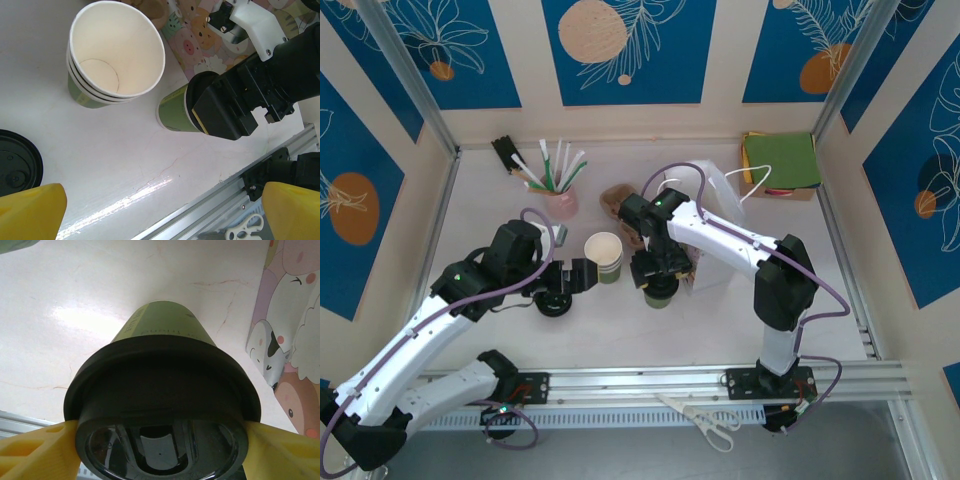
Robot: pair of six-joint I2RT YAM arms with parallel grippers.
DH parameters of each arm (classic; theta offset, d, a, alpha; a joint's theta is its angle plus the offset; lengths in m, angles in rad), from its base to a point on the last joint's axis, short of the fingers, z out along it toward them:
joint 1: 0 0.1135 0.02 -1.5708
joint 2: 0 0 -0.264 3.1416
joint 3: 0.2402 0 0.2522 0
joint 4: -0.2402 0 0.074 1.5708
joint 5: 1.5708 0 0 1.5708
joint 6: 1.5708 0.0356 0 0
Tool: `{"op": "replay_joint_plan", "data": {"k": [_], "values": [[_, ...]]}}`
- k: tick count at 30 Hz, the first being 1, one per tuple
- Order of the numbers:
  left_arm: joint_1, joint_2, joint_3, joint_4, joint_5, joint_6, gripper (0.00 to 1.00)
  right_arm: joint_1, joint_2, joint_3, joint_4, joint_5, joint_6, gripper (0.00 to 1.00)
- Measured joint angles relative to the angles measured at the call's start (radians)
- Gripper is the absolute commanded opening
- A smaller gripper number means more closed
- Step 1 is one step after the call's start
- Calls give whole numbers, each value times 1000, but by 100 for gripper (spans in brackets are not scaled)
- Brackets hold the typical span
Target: Pack the takeout coffee
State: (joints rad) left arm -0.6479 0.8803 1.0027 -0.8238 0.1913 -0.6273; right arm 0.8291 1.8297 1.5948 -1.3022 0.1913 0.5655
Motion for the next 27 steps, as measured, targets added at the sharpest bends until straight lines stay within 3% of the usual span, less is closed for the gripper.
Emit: {"op": "replay_joint_plan", "data": {"k": [6, 27], "values": [[0, 0, 0, 0, 0, 0, 100, 2, 0, 2, -1, 0, 0, 73], [0, 13, 0, 0, 0, 7, 100, 16, 14, 74, -53, 11, 0, 72]]}}
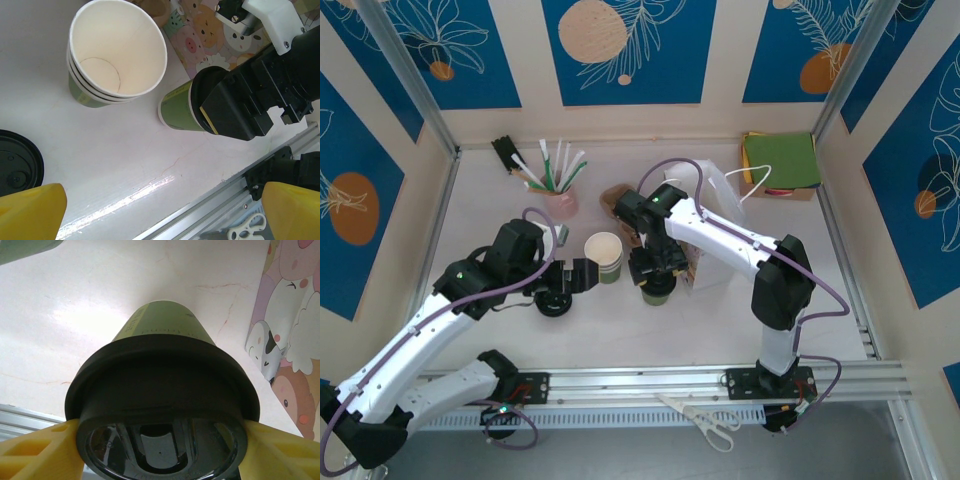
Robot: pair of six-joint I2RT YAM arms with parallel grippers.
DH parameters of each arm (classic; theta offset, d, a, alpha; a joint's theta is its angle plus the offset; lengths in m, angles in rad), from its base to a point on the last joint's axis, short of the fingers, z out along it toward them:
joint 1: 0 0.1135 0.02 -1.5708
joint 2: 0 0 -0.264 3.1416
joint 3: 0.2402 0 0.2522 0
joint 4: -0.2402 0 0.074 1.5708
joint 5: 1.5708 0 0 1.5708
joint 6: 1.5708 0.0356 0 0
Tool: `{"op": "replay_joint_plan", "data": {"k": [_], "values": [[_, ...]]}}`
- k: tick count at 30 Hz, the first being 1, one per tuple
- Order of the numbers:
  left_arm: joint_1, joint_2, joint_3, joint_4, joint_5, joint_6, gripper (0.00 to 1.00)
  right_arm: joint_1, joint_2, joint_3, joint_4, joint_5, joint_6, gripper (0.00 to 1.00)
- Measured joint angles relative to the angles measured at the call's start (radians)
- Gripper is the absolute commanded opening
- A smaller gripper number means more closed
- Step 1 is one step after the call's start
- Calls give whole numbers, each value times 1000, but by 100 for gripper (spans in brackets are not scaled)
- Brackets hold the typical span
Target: Pack the takeout coffee
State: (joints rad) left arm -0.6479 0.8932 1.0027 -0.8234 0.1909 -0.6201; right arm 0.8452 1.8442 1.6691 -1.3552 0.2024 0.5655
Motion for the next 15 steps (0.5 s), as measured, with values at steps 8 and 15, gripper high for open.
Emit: {"op": "replay_joint_plan", "data": {"k": [8, 15], "values": [[0, 0, 0, 0, 0, 0, 100, 1, 6, 26, -17, 0, 0, 71], [0, 0, 0, 0, -9, 0, 100, 18, 6, 119, -60, 4, 0, 71]]}}
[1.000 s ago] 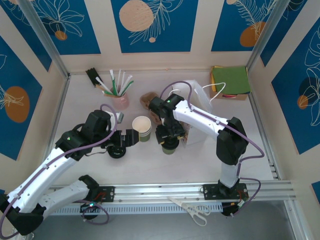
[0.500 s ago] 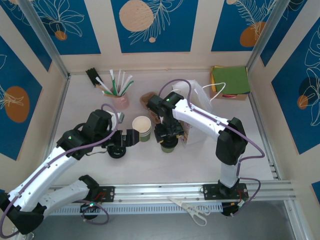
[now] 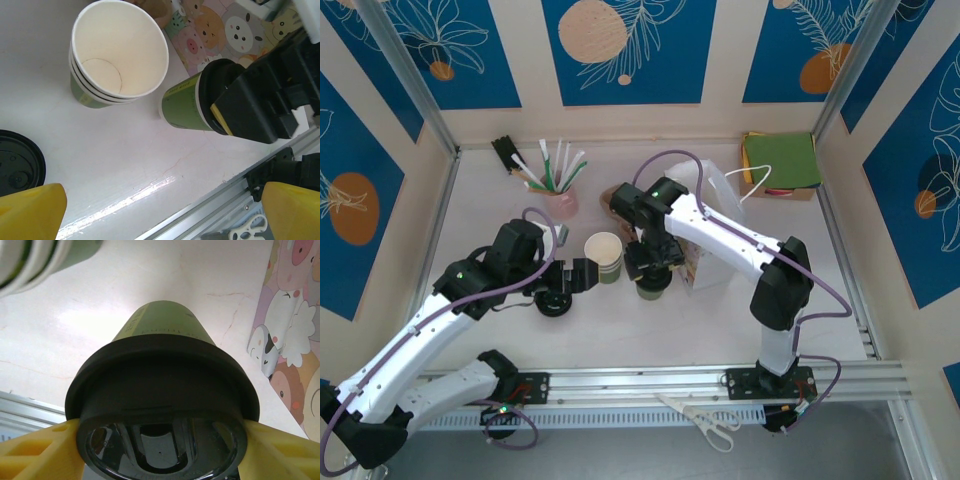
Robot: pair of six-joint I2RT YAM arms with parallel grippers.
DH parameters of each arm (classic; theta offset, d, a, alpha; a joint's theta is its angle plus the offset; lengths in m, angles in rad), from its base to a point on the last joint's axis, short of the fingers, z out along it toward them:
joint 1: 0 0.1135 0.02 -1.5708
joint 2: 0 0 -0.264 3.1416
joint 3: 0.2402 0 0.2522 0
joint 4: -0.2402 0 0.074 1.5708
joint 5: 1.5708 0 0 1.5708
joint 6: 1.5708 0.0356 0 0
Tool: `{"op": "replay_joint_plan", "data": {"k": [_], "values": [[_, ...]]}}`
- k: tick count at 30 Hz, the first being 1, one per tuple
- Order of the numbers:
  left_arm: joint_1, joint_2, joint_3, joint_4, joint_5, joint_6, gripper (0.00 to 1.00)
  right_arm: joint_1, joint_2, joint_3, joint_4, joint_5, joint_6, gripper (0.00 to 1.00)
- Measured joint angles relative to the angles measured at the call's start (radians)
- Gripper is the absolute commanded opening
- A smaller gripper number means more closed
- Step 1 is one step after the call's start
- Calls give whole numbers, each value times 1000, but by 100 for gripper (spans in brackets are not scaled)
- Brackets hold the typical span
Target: Pack the takeout coffee
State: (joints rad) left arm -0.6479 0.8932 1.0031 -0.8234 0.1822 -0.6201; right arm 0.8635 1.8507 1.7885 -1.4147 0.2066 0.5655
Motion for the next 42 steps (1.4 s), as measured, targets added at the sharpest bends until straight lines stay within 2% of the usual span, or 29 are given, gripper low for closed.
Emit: {"op": "replay_joint_plan", "data": {"k": [14, 25, 33, 42], "values": [[0, 0, 4, 24, -33, -1, 100, 21, -59, 197, -132, 27, 8, 70], [0, -5, 12, 31, -49, -11, 100, 15, -79, 427, -204, 58, 2, 70], [0, -15, 34, 35, -63, -15, 100, -43, -81, 590, -205, 51, -24, 68], [0, -12, 38, 39, -65, -27, 100, -122, -123, 596, -205, 6, -38, 67]]}}
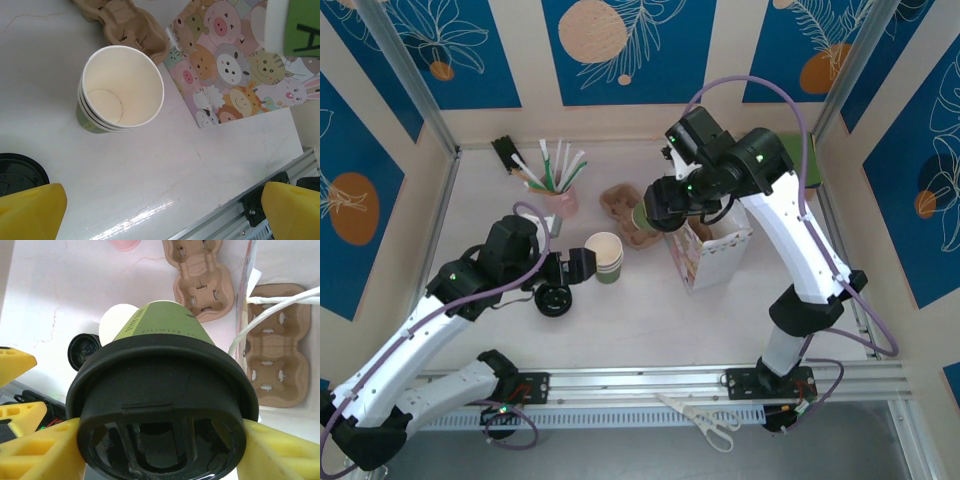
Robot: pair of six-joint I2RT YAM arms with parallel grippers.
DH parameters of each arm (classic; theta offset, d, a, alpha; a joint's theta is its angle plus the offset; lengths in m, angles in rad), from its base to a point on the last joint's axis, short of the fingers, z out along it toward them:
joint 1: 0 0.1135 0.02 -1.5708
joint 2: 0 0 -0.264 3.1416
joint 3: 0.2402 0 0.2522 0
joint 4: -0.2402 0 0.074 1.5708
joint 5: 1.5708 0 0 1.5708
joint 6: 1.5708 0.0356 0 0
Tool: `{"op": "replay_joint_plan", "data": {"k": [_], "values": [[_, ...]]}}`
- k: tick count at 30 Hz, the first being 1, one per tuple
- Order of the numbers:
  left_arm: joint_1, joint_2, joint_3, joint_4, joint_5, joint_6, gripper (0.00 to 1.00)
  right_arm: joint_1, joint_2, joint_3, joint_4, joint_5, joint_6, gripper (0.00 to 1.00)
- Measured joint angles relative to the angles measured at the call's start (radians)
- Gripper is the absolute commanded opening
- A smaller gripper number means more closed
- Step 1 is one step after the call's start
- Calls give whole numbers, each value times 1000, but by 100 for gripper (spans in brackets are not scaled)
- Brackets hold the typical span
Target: Pack the takeout coffee
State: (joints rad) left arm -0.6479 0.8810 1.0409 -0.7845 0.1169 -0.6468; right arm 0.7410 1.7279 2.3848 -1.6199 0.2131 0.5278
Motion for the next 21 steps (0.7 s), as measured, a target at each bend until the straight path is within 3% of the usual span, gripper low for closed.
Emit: {"op": "replay_joint_plan", "data": {"k": [21], "values": [[0, 25, 10, 10, -6, 1, 100, 72, -171, -211, 0, -30, 39, 67]]}}
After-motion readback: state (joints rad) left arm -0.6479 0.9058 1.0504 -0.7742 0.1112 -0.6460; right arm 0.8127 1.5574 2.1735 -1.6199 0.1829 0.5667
